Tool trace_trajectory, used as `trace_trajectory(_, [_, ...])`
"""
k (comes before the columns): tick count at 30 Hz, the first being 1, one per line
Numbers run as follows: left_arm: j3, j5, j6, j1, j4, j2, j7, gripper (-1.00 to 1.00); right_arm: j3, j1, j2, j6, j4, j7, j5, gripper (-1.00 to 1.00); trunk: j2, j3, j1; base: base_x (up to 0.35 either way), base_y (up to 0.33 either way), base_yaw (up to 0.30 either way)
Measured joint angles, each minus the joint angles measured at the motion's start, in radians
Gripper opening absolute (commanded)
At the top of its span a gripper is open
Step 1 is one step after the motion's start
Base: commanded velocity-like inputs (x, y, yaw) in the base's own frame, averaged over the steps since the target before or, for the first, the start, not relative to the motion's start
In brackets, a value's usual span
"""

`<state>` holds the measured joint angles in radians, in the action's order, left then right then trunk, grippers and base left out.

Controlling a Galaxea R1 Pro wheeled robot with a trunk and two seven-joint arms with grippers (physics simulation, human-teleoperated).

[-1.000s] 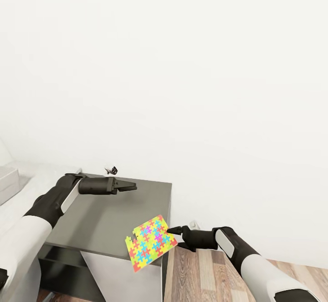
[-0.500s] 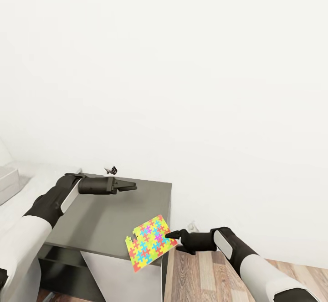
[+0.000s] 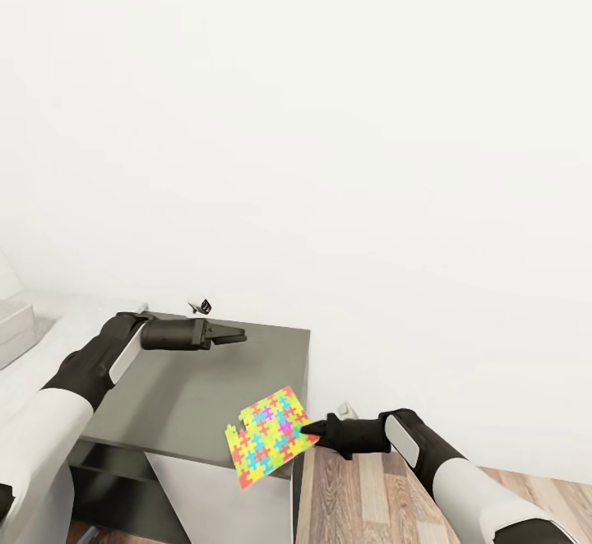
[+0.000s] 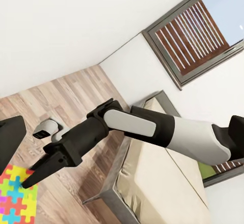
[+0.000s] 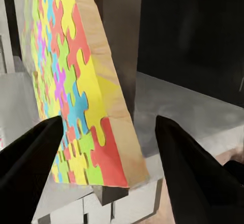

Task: Put all the toys in the child's room - the three board games (two on the bed and one on the table), the two jigsaw puzzles on the table, and the tennis ball on the table - inside the toy box on the table in the child's room.

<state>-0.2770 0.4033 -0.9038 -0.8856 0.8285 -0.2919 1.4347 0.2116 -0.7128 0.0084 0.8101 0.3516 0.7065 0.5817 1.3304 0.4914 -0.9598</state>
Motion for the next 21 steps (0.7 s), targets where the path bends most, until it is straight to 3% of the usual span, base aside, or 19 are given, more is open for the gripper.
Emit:
trace_trajectory(5, [0.002,0.005,0.0,0.0,0.0,-0.005,0.002,1.0,0.001,0.0,0.0,-0.004,0.0,0.008,-0.01,-1.0,0.0,0.0,0.0,0.0,0.0,0.0])
trace_trajectory(21, [0.004,0.009,-0.024,0.0,0.0,-0.008,0.005,1.0,0.002,0.0,0.0,-0.003,0.002,0.015,-0.009,-1.0,-0.112,-0.05,0.061,0.0,0.0,0.0])
